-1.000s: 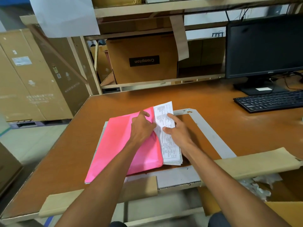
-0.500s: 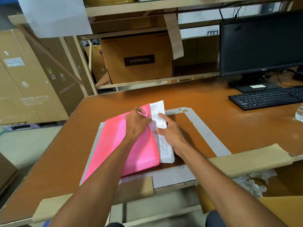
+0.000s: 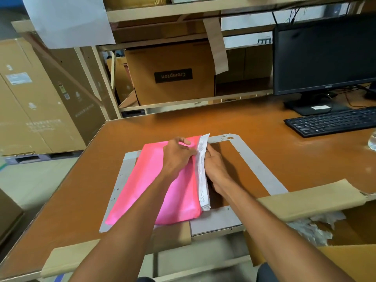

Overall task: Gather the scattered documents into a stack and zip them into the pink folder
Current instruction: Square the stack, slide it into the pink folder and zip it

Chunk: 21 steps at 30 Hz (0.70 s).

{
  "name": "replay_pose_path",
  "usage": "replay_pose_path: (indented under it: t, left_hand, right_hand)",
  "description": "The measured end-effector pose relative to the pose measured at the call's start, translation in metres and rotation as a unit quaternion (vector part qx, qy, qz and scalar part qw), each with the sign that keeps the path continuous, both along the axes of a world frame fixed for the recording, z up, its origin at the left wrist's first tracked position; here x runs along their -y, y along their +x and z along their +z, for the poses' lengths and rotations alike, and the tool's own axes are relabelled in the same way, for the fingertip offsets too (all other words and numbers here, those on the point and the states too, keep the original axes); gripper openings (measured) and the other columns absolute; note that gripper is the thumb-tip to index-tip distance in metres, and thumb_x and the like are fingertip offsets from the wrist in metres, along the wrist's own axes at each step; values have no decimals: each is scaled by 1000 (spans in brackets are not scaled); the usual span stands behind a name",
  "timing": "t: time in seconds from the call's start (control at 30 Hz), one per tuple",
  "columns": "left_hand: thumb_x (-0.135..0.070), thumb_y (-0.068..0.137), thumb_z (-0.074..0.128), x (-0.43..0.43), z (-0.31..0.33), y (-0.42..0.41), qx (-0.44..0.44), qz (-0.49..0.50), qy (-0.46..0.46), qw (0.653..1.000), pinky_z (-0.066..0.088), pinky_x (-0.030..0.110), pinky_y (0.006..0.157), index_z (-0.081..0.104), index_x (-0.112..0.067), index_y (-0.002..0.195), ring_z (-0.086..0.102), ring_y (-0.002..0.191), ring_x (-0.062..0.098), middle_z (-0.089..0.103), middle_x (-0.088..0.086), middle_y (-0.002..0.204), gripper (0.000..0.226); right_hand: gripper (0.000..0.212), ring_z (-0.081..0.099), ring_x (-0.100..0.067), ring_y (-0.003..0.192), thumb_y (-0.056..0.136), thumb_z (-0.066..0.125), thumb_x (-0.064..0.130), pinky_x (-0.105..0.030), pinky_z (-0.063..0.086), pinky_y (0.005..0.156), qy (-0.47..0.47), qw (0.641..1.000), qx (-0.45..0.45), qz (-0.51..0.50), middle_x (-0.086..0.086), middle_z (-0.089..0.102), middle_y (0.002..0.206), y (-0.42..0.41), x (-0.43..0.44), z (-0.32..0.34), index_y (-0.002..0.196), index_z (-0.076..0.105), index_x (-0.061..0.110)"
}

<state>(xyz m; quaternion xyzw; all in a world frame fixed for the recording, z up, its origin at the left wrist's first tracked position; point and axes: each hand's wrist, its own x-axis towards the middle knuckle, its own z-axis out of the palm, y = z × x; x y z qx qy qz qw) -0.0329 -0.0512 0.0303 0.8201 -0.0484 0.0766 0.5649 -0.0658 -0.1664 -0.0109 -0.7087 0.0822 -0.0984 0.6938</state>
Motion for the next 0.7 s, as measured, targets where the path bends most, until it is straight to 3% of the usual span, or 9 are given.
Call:
replay_pose_path:
  t: [0.07,0.17,0.27,0.37,0.43,0.47,0.53,0.7]
  left_hand:
    - [-4,74,80,1,4,1,4,9,-6,1000,63,45,63,65,-12,87,69,61,22,75,13,78,21]
    - [-4,75,74,0,5,3,24,26,15,999,61,48,62,65,-13,84,71,63,25,74,11,76,16]
    - [-3,77,72,1,4,0,31,18,34,999,61,47,63,66,-14,83,73,69,29,73,9,74,14]
    - [-3,77,71,2,3,-2,31,16,39,999,61,45,64,66,-14,83,73,68,27,73,8,74,14]
    - [-2,78,73,1,4,-2,28,10,30,999,62,45,66,66,-12,83,73,65,24,73,7,72,14]
    - [0,78,73,2,6,-4,26,0,23,999,62,45,66,65,-10,84,71,61,20,73,7,69,14]
    - [1,77,75,4,10,-6,32,-27,19,999,60,45,63,64,-7,86,66,54,17,72,8,66,17]
    - [-5,74,77,3,17,-2,53,18,34,998,62,45,64,66,-13,82,73,64,25,73,9,69,15]
  right_hand:
    - [38,71,-17,105,103,48,28,-28,57,78,1,1000,5,6,7,73,117,0,0,2,136,58,42]
    - [36,69,-14,106,109,36,26,-24,54,78,45,999,-11,-10,7,72,119,-4,4,8,132,63,33]
    - [36,72,-22,99,110,35,36,-32,57,74,69,996,-54,-24,-1,75,105,-3,7,9,118,68,25]
    - [31,72,-22,101,109,40,36,-34,57,82,57,996,-63,-16,-3,76,103,0,10,8,104,70,27]
    - [28,67,-14,104,109,43,30,-31,54,85,49,997,-55,-19,3,74,107,1,10,8,105,71,25]
    - [28,64,-8,103,109,44,28,-27,53,84,44,997,-54,-22,8,72,106,2,9,8,113,71,21]
    - [31,68,-11,100,109,43,27,-23,51,78,29,998,-53,-21,5,73,103,5,5,10,118,71,18]
    - [33,68,-19,87,106,42,25,-29,49,71,-38,997,-59,-19,-6,74,100,6,1,13,100,73,16]
